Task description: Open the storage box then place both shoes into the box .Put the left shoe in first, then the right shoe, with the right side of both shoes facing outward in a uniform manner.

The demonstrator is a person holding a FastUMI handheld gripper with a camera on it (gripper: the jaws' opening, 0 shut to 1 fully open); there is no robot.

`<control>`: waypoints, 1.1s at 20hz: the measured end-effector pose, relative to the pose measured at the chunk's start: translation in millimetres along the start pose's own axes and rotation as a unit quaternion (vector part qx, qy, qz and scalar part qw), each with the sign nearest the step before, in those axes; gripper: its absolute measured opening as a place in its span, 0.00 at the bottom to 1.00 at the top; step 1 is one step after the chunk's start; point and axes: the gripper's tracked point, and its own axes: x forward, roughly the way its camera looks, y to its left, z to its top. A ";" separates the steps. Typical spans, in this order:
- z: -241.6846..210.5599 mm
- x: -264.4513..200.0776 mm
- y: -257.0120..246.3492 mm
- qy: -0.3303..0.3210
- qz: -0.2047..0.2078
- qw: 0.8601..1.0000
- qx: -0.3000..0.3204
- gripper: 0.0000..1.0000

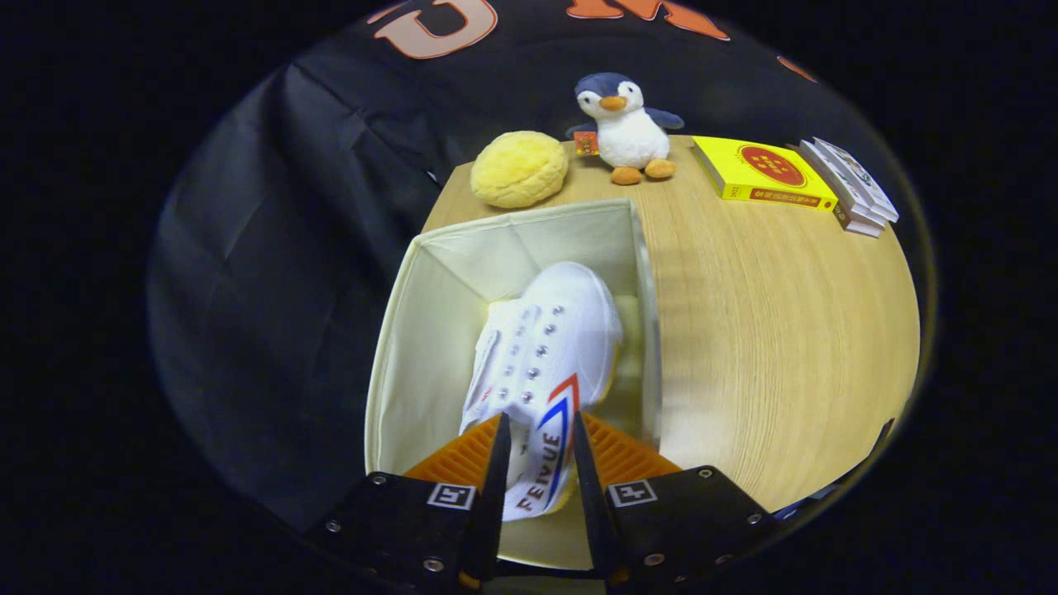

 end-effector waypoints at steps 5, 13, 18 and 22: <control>30.9 -31.9 -9.9 -0.061 0.036 0.997 -0.018 0.69; 78.5 -103.0 -56.2 -0.195 0.065 0.976 -0.067 0.94; 119.8 -155.6 -104.7 -0.293 0.051 0.951 -0.088 0.97; 151.4 -193.1 -146.0 -0.368 0.031 0.924 -0.102 0.97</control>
